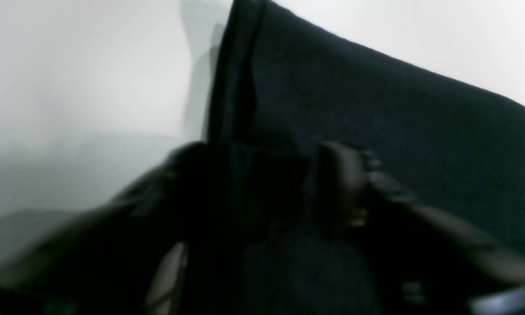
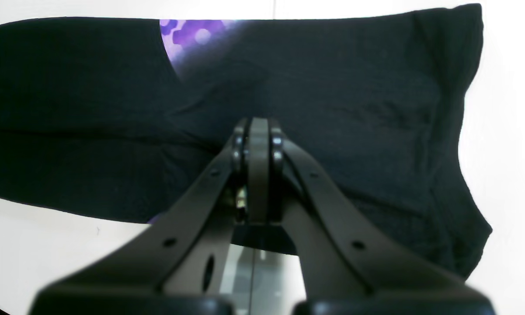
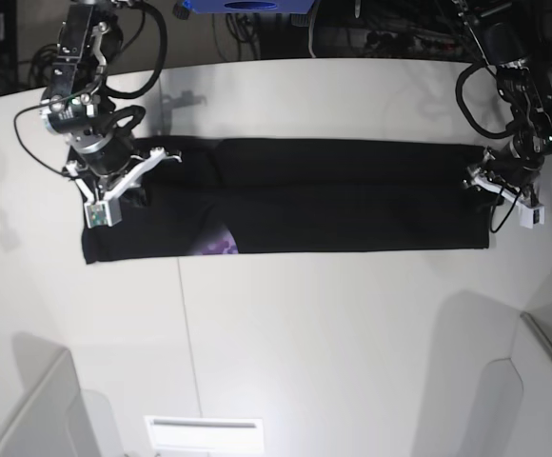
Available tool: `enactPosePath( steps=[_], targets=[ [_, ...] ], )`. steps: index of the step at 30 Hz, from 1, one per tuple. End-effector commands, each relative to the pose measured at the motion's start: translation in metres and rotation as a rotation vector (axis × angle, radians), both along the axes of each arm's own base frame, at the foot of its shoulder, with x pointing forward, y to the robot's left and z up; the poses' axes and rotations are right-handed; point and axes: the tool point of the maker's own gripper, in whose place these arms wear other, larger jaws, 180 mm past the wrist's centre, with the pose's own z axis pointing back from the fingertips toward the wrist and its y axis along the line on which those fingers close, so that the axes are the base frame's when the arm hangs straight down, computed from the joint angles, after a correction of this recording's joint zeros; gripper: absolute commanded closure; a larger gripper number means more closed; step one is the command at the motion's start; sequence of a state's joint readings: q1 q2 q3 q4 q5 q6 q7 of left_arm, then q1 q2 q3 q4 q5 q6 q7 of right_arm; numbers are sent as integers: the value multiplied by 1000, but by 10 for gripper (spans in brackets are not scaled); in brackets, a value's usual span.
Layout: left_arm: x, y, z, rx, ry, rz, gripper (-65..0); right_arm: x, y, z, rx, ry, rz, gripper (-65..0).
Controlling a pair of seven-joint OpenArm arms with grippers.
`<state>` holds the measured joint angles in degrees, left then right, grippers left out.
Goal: Fold the T-shirt properly
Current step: 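Grasp the strip end with the left gripper and fold it toward the right gripper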
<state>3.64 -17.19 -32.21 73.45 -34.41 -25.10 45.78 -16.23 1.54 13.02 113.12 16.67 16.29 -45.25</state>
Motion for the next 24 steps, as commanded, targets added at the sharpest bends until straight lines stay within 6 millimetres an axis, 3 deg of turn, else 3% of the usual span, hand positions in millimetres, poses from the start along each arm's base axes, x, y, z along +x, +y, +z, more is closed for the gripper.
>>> enactPosePath(
  steps=[1, 4, 5, 12, 18, 24],
  targets=[
    [-9, 2, -7, 10, 62, -11, -222, 6, -1, 10, 6, -43, -5, 0],
    [-9, 3, -6, 10, 59, -8, -31, 6, -1, 10, 6, -43, -5, 0],
    [-8, 3, -6, 10, 57, -6, 0, 6, -1, 10, 6, -43, -5, 0],
    [4, 5, 4, 18, 27, -8, 0, 6, -2, 10, 5, -43, -6, 0],
    [9, 10, 24, 72, -17, -29, 0, 1, -3, 7, 4, -31, -9, 0],
    [4, 8, 37, 114, -39, -57, 0, 1, -3, 7, 4, -31, -11, 0]
  ],
)
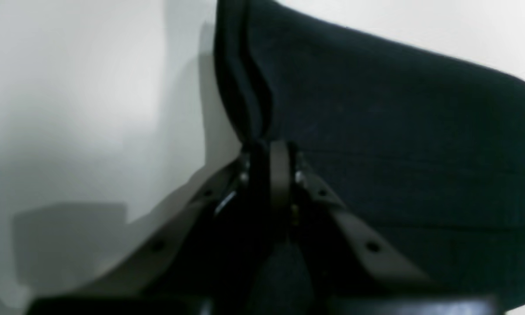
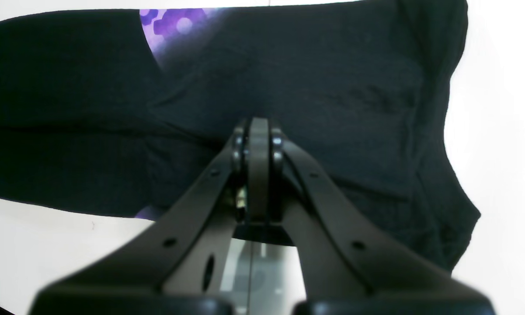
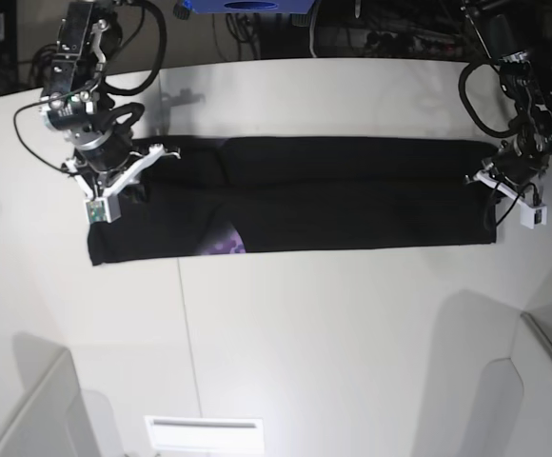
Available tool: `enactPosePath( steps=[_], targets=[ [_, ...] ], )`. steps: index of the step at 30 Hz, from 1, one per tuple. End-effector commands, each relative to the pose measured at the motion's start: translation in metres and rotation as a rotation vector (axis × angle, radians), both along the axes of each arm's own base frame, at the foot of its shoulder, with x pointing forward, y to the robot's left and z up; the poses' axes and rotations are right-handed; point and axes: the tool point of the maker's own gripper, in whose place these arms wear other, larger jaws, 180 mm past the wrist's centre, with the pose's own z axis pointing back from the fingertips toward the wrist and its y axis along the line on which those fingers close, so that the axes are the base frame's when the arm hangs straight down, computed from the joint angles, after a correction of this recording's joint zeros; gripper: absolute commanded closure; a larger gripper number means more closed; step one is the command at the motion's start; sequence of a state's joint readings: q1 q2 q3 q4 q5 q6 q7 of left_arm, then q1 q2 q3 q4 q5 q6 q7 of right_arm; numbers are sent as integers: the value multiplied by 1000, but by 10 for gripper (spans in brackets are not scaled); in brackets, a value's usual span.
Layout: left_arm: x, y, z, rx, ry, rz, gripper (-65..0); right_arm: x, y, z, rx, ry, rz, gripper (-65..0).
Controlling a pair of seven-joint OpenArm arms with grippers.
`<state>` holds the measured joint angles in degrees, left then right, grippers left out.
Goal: Fold the T-shirt properly
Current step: 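Grasp the strip end with the left gripper and fold it toward the right gripper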
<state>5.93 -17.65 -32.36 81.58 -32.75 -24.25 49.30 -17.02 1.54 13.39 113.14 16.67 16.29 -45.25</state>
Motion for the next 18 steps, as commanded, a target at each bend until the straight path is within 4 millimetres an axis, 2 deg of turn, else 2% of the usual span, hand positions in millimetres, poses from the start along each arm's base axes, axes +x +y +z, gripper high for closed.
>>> enactPosePath(
  steps=[1, 7, 12, 15, 18],
  targets=[
    [6, 6, 15, 29, -43, -12, 0, 6, -1, 11, 5, -44, -4, 0],
    [-6, 0, 26, 141, -34, -65, 0, 6, 1, 10, 7, -44, 0, 0],
    [-8, -19, 37, 244, -51, -91, 0, 6, 2, 10, 9, -44, 1, 0],
    [-6, -30, 53, 282, -90, -106, 0, 6, 2, 10, 9, -44, 1, 0],
    [-5, -49, 62, 286, -120, -143, 0, 6, 2, 10, 9, -44, 1, 0]
  ],
)
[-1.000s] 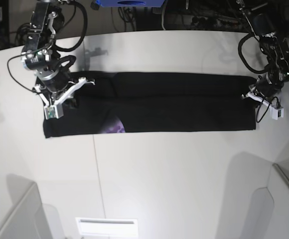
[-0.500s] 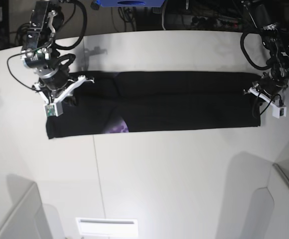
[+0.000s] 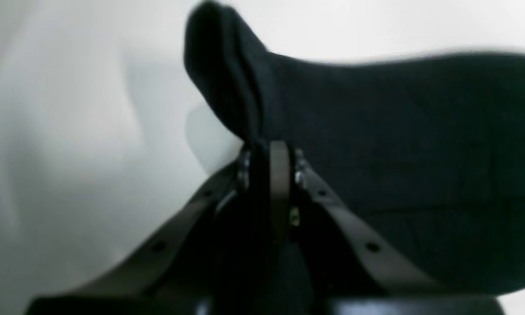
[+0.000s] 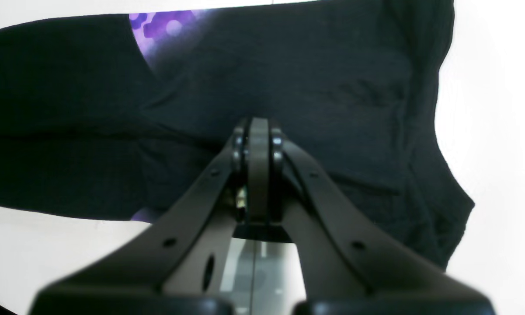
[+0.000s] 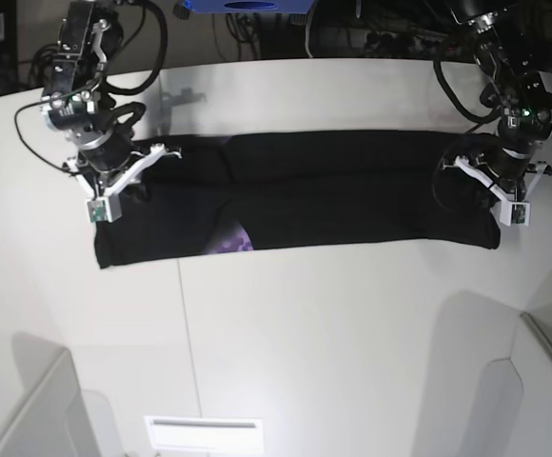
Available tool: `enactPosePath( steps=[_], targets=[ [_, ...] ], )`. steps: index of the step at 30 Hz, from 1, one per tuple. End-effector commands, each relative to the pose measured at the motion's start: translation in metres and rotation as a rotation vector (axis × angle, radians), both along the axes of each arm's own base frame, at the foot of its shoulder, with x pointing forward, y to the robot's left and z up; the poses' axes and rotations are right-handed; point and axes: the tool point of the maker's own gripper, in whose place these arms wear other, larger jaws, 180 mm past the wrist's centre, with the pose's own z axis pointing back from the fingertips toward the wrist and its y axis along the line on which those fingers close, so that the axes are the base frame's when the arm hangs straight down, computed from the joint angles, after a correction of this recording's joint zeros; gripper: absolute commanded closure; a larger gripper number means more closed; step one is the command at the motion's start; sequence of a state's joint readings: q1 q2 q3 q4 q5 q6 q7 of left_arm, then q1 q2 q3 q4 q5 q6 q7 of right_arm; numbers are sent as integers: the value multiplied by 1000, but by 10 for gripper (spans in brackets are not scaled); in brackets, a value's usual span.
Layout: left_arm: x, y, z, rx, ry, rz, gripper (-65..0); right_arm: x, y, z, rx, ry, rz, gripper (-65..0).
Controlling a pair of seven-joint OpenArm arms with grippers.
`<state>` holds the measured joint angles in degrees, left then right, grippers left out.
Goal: Fold the T-shirt properly
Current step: 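Grasp the strip end with the left gripper and fold it toward the right gripper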
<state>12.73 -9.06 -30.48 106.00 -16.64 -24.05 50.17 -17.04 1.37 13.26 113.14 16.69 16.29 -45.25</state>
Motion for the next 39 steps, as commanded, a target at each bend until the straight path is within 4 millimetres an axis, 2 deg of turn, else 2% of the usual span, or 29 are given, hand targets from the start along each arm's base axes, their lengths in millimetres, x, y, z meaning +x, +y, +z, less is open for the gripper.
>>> enactPosePath(
  steps=[1, 14, 19, 21, 25, 29, 39],
  targets=[
    [5, -12, 10, -2, -38, -45, 0, 6, 0, 11, 5, -44, 0, 0],
    [3, -95, -10, -114, -3, -205, 0, 6, 0, 11, 5, -44, 0, 0],
    [3, -120, -13, -153, 2, -242, 0, 6, -1, 11, 4, -44, -5, 0],
    [5, -122, -13, -173, 0, -216, 0, 6, -2, 10, 4, -43, -7, 0],
    [6, -150, -15, -207, 10, -257, 0, 6, -2, 10, 4, -43, -7, 0],
    [6, -166, -16, -229, 16, -274, 0, 6, -2, 10, 4, -43, -7, 0],
    [16, -210, -7, -290, -5, -341, 0, 6, -3, 10, 3, -43, -8, 0]
  ],
)
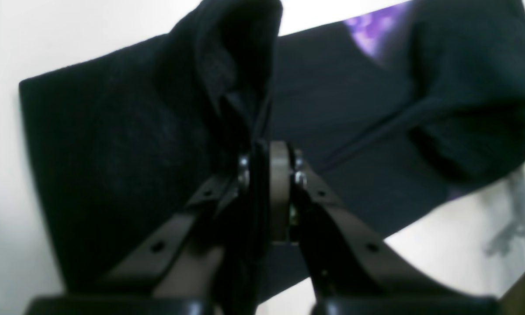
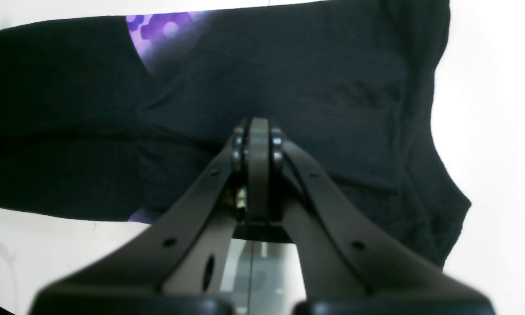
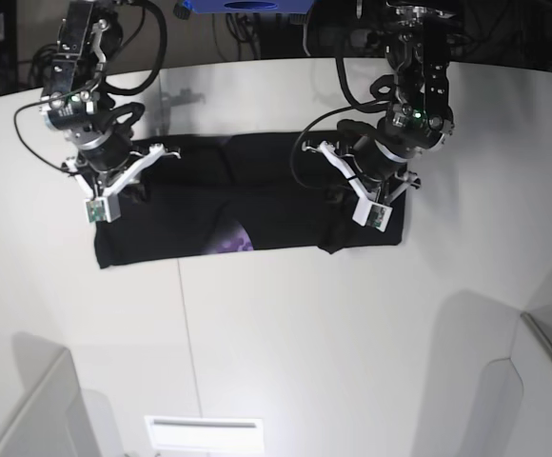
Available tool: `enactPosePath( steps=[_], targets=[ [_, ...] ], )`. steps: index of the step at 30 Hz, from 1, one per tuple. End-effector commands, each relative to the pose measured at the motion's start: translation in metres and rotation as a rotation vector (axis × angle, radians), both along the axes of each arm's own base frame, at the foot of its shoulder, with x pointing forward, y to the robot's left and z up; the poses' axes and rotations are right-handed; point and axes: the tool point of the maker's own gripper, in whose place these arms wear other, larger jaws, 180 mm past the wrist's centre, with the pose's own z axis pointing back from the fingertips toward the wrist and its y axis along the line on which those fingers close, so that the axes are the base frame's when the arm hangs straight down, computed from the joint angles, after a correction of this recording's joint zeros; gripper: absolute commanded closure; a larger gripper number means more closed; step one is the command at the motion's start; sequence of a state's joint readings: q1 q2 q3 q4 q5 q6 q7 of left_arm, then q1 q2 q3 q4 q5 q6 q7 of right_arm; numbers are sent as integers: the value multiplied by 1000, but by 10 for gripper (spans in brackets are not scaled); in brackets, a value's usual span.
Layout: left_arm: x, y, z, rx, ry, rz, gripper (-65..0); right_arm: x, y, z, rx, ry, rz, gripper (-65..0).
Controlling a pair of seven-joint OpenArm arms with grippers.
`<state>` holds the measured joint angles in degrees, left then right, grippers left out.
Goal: Fold the T-shirt properly
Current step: 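Grasp the strip end with the left gripper and fold it toward the right gripper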
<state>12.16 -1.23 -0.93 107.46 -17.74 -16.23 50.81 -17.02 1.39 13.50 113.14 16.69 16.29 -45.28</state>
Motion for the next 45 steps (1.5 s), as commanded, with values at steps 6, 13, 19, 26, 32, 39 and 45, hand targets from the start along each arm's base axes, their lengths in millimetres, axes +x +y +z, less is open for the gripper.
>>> enactPosePath(
  steps=[6, 13, 19, 26, 32, 39, 45],
  targets=[
    [14, -20, 3, -32, 30, -26, 0, 6, -1, 10, 5, -43, -4, 0],
    [20, -35, 0, -70, 47, -31, 0, 6, -1, 10, 5, -43, -4, 0],
    [17, -61, -4, -81, 64, -101, 0, 7, -1, 11, 4, -46, -6, 0],
    [19, -69, -7, -95, 76, -101, 0, 7, -1, 10, 4, -44, -6, 0],
    [20, -73, -13, -101, 95, -109, 0, 7, -2, 10, 3, -44, -5, 0],
    [24, -74, -10, -101, 86, -111, 0, 7, -2, 10, 3, -44, -5, 0],
    [25, -74, -9, -102, 82, -111, 0, 7, -1, 10, 3, -44, -4, 0]
  ],
)
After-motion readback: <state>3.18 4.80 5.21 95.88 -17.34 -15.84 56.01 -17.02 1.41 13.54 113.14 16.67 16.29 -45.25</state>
